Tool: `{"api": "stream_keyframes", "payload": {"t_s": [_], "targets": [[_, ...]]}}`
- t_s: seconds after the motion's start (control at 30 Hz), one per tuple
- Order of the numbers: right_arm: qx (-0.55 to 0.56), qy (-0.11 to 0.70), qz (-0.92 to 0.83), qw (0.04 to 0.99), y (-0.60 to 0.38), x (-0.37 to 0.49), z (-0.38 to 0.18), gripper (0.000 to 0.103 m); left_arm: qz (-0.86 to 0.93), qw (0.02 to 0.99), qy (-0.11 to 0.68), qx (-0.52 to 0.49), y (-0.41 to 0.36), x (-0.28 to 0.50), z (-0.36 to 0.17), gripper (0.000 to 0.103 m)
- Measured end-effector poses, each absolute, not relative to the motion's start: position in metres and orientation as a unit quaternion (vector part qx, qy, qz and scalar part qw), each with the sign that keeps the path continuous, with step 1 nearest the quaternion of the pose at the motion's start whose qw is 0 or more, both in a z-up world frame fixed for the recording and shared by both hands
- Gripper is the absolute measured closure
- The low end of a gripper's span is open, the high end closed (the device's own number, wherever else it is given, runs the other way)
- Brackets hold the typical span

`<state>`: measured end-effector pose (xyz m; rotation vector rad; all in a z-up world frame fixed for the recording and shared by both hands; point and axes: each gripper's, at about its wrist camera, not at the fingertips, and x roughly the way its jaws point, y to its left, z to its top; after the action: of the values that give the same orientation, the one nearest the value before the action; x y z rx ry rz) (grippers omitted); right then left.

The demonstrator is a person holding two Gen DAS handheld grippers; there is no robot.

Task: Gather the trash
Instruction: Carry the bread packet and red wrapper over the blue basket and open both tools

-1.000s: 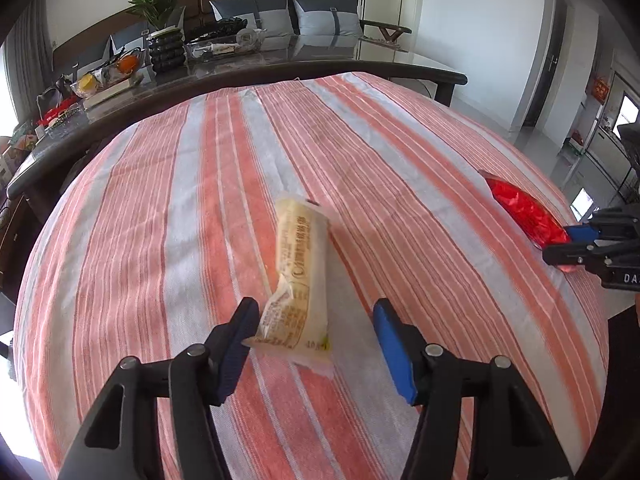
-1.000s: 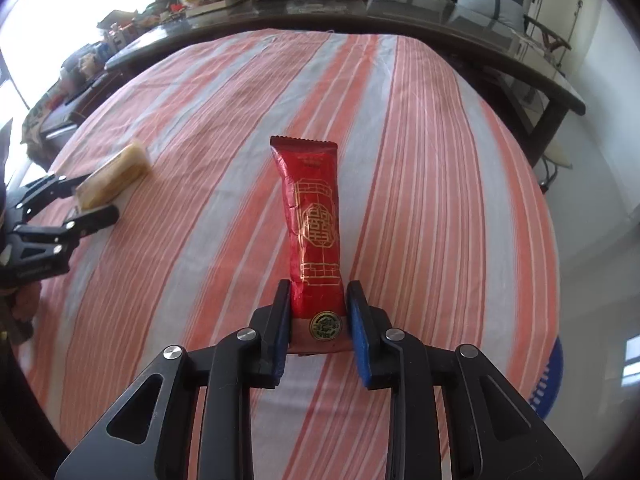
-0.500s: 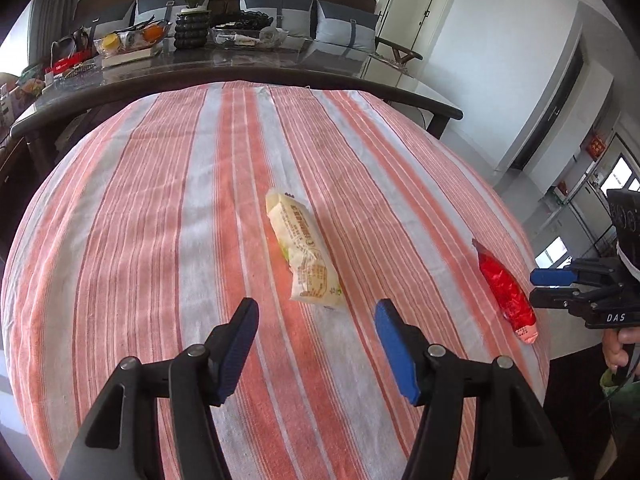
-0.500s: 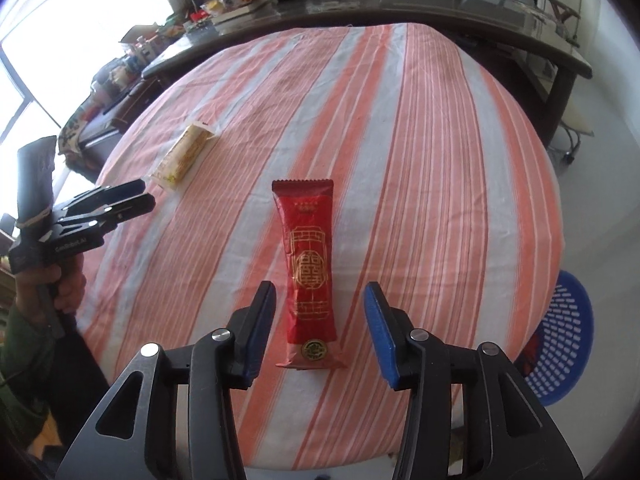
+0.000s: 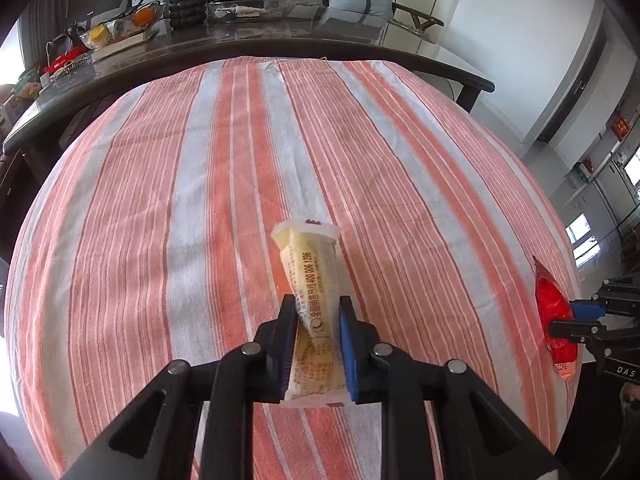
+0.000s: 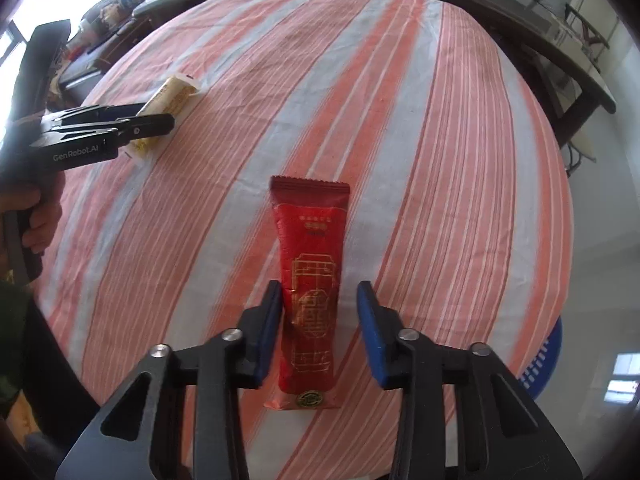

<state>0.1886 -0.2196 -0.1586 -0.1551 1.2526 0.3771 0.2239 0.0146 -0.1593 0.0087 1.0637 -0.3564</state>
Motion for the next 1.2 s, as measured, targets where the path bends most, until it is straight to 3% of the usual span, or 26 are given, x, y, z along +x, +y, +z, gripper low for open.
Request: {"api": "stream_keyframes", "payload": {"t_s": [0.5,0.93,1.2], "targets": [[0.031,0.521,0.177,0.834,-0.276,0.17,-0.117,0.093,-0.249,0.853,0.458,-0.009,-0.052,0.168,-0.108,0.086],[0.102,0.489,0.09,0.861,-0.402,0.14,-0.1,0.093,-0.376,0.81,0.448,0.033,-0.226,0.136,-0.085,0.086],[0.134,0.491,0.001,0.861,-0.506,0.116,-0.115,0.093,-0.424,0.779,0.457,0.064,-0.351,0.134,-0.102,0.086]]}}
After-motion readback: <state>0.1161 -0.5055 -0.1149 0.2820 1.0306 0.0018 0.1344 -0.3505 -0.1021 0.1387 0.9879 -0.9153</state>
